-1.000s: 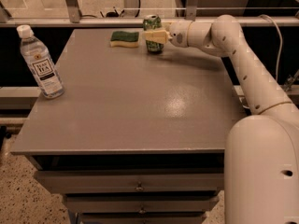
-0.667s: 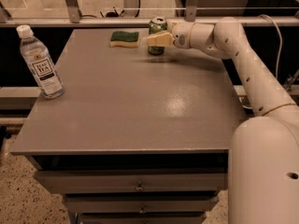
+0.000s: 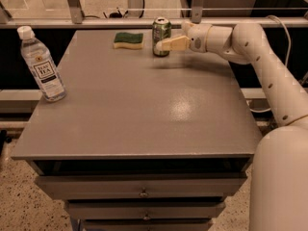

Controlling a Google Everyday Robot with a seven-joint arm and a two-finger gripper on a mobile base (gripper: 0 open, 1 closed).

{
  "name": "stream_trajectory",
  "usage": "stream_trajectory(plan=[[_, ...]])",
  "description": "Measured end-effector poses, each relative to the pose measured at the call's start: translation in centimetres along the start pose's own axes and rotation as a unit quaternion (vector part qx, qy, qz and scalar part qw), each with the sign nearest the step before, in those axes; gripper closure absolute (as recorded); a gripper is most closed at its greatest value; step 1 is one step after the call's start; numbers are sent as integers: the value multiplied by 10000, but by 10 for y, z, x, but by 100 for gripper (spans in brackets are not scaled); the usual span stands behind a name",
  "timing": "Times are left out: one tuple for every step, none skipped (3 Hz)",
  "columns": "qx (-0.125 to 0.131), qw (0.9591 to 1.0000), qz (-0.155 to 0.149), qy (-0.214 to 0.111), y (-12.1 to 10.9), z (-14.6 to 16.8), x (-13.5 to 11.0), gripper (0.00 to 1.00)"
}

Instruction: Move green can near sponge

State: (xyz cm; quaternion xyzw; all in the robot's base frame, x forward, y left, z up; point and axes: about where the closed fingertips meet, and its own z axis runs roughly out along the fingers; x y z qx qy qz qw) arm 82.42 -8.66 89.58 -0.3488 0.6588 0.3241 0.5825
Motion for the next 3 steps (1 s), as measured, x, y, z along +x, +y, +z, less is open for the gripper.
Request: stream_trajectory(plan=[[53, 9994, -309, 130, 2, -51, -8, 0], [198, 9970, -684, 302, 6, -124, -17, 0], [217, 9969, -694, 312, 5, -132, -17, 0]])
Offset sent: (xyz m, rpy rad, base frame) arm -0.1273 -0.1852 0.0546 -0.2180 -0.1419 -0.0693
